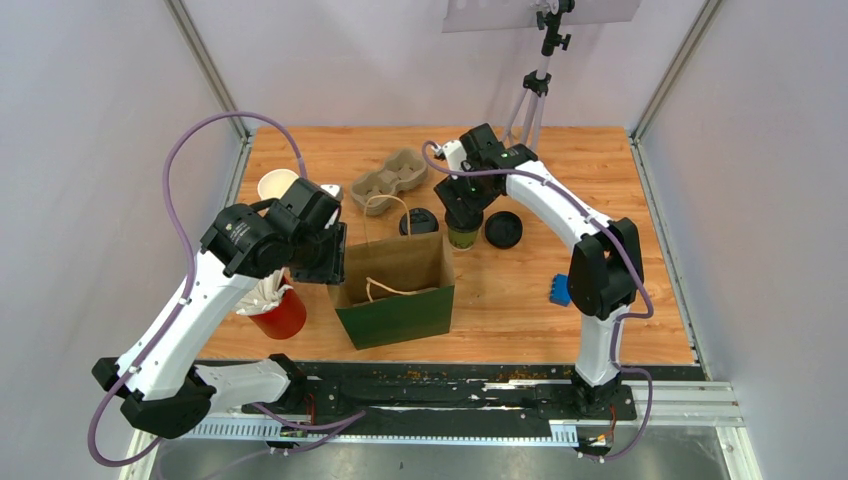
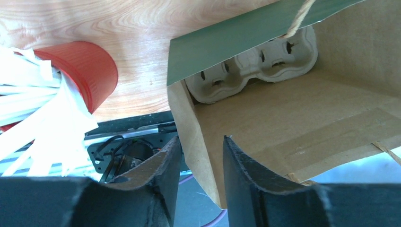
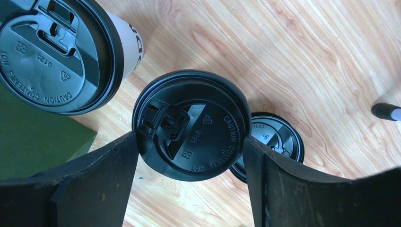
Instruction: Pack the takeout coffee
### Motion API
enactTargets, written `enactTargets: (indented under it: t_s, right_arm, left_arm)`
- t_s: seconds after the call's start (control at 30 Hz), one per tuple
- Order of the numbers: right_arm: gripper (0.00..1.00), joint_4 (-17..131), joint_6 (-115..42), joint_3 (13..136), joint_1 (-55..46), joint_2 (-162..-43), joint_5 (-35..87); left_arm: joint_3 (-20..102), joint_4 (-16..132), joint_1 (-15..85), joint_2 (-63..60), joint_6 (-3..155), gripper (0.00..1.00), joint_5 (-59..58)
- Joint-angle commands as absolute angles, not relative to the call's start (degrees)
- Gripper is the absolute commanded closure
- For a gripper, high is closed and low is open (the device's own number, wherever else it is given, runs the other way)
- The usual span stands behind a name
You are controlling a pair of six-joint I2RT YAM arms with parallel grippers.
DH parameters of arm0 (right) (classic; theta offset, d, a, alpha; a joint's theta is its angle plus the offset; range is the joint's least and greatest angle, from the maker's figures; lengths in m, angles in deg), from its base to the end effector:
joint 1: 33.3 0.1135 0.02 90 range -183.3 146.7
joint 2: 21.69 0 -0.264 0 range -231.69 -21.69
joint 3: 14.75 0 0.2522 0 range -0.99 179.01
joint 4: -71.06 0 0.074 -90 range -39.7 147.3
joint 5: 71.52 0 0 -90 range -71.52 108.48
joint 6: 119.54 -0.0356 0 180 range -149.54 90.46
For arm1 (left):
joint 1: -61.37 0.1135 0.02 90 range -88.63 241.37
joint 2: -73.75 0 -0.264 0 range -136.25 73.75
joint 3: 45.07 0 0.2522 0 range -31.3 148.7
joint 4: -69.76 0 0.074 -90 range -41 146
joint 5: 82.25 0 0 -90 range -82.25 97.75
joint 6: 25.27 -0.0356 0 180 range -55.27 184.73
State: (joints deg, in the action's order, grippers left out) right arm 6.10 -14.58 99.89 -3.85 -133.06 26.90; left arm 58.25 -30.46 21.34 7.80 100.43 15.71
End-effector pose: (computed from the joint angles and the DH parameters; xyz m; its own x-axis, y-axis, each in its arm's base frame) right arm 0.3630 0.2109 0.2776 -0.5995 -0.6317 -0.4914 -0.7262 0.6875 0.0021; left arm 0.1278 -0.1009 0.4104 -0.8968 -0.0015 -0.4425 0.0804 0.9828 -0.1662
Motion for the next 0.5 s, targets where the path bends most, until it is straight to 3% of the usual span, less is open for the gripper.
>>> enactTargets:
  t_s: [0.0, 0.3, 0.47]
  right_arm:
    - [0.30, 3.44, -16.18, 103.60, -3.63, -133.11, 26.65]
    - [0.30, -8.81, -21.84, 112.24, -4.18, -130.48, 22.48]
    - [0.30, -15.85, -26.28, 113.76, -5.62, -124.82, 19.71]
  left_arm:
    - [59.04, -27.08, 21.65, 8.06, 97.30, 0.57, 12.51]
    - [54.96, -16.59, 21.64, 10.41, 95.61, 0.71, 3.92]
    - [50.62, -5.90, 21.63, 12.35, 97.30, 0.73, -0.24]
